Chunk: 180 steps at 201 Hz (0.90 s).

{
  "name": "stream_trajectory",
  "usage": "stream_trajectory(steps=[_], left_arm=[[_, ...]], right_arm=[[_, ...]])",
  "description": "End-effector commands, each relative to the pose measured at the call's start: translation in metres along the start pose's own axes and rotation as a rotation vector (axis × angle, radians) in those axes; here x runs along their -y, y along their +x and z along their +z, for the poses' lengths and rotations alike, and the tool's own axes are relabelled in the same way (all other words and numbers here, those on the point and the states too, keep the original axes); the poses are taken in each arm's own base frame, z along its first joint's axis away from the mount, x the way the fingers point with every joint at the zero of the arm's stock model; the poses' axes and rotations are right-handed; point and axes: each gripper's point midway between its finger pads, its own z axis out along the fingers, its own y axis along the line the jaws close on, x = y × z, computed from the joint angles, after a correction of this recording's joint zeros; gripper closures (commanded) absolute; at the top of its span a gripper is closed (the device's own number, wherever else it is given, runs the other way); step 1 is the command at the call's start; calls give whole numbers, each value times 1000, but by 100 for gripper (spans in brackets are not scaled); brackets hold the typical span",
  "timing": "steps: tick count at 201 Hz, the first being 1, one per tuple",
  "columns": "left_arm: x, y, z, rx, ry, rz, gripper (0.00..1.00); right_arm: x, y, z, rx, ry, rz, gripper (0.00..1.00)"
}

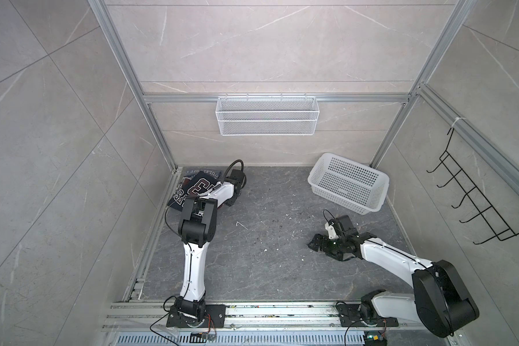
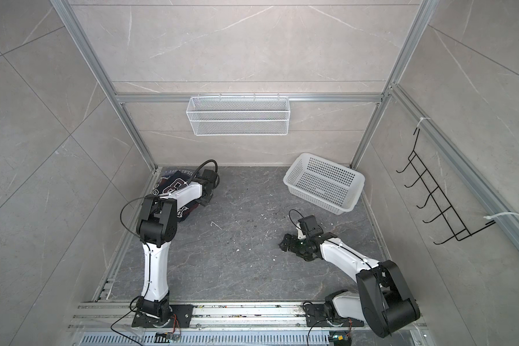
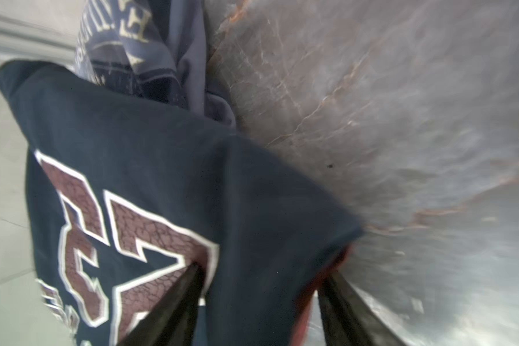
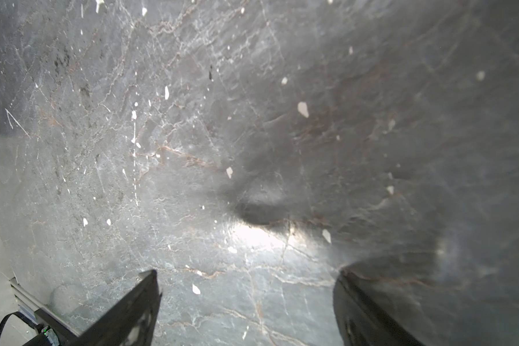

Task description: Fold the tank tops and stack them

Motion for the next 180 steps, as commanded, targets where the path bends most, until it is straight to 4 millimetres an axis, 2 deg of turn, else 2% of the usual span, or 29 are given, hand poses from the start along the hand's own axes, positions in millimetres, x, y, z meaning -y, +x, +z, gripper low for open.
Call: stream_trajectory(steps=[1, 25, 43, 76, 103, 112, 139, 154, 180], left_arm=[[-31, -17, -9, 59, -103, -86, 60], [-54, -22, -18, 81, -137, -158, 80], [-79, -27, -31, 121, -163, -232, 88], [-123, -39, -56, 188, -176, -323, 91], [-147, -45, -69, 223, -156, -384, 91], [-152, -46, -70, 227, -153, -395, 88], [-167, -51, -61, 221, -172, -425, 87], [-172, -54, -46, 194, -192, -419, 87], [-161, -67, -21, 165, -171, -390, 86]], right_arm=[[11, 16, 5, -59, 37, 31, 8], [11, 16, 4, -59, 36, 29, 8], [11, 16, 4, -59, 37, 31, 8], [13, 17, 4, -61, 42, 28, 8], [13, 17, 5, -59, 41, 32, 8], [12, 17, 4, -60, 40, 31, 8], [12, 17, 4, -61, 39, 30, 8], [13, 18, 4, -63, 41, 29, 8], [14, 20, 3, -63, 45, 28, 8]])
